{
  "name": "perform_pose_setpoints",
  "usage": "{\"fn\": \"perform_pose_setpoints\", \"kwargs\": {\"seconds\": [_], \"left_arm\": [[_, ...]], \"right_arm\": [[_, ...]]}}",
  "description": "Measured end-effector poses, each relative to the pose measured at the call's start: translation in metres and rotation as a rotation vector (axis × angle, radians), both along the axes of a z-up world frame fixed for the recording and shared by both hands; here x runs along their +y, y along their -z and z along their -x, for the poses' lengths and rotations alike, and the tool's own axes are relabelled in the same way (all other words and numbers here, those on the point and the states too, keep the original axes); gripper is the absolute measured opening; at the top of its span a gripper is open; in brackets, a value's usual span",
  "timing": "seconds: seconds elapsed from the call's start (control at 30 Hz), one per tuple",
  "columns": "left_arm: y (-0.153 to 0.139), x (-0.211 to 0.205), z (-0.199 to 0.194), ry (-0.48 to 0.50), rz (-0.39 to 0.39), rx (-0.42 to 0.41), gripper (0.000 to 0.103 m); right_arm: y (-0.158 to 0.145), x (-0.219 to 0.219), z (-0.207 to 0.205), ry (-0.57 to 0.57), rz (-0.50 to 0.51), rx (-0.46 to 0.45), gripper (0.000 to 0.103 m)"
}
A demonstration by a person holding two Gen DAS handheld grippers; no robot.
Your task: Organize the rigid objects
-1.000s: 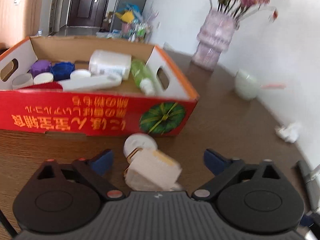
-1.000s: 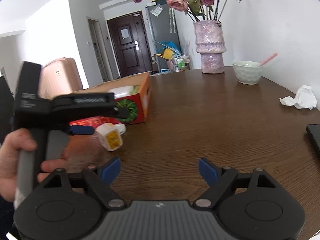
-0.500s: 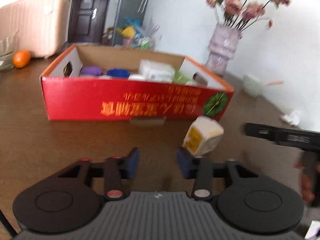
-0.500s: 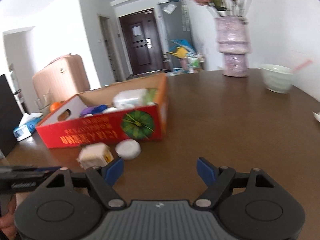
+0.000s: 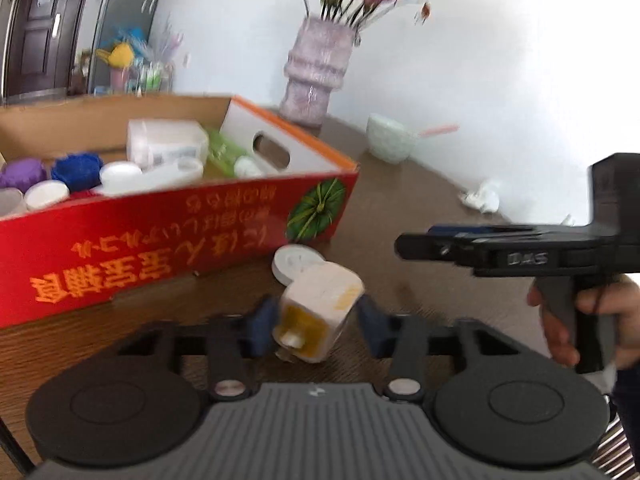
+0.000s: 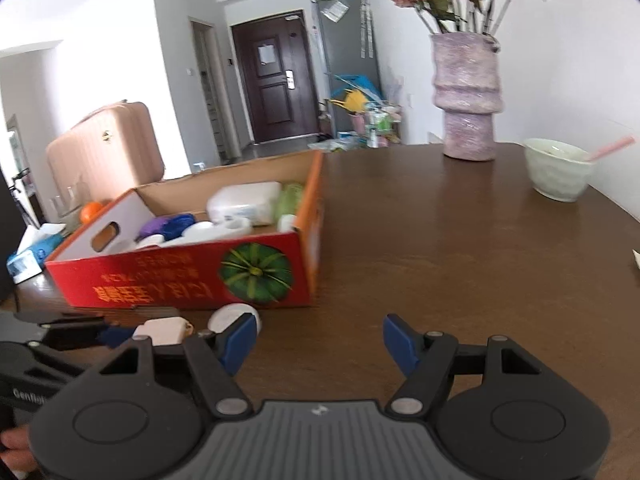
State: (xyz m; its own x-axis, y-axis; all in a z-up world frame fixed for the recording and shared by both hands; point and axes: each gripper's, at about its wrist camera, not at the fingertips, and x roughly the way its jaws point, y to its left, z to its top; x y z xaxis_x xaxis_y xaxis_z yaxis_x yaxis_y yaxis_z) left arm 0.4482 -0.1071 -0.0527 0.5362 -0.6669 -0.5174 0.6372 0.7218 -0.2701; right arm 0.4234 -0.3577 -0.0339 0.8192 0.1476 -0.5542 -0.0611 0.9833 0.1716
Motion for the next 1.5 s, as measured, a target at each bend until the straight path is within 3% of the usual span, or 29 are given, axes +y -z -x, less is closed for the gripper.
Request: {"fn": "perform_pose_setpoints", "kwargs": {"seconds": [0.2, 0.33, 0.5, 0.53, 0.57, 0.67, 0.83, 1.1, 1.23, 1.5], "left_arm": [[-0.003, 0.026, 0.020, -0.245, -0.071, -0.067, 0.032], [-0.004, 0.041, 0.016, -0.324, -0.074, -0.056, 0.035], [-0.001, 0.033, 0.010, -0.317, -0.129, -0.069, 0.041], [-0.001, 0.030, 0.006, -0.311, -0.123, -0.076, 0.041], [-0.001, 0.028, 0.005, -0.312, -0.123, -0.073, 0.037], [-0.003, 0.030, 0.013, -0.349, -0.123, -0.063, 0.032], [-0.015, 0.034, 0.067, -0.380, -0.047, -0.033, 0.032], [-0.046, 0.024, 0.159, -0.401, -0.125, -0.130, 0.032], [-0.059, 0.025, 0.179, -0.415, -0.122, -0.152, 0.032], [-0.073, 0.025, 0.192, -0.428, -0.101, -0.170, 0.032]], "right_arm": [[0.006, 0.031, -0.020, -0.099, 0.071, 0.015, 0.069], [0.014, 0.062, -0.041, -0.177, 0.114, 0.059, 0.067], [0.020, 0.080, -0.045, -0.188, 0.148, 0.055, 0.060], [0.020, 0.079, -0.046, -0.182, 0.136, 0.049, 0.053], [0.020, 0.079, -0.046, -0.177, 0.133, 0.042, 0.038], [0.017, 0.078, -0.044, -0.158, 0.147, 0.051, 0.038], [0.001, 0.068, 0.006, -0.164, 0.141, 0.017, 0.038], [-0.028, 0.059, 0.113, -0.226, 0.022, -0.056, 0.038], [-0.037, 0.060, 0.142, -0.239, 0.007, -0.094, 0.038], [-0.051, 0.061, 0.159, -0.237, 0.018, -0.140, 0.038]]}}
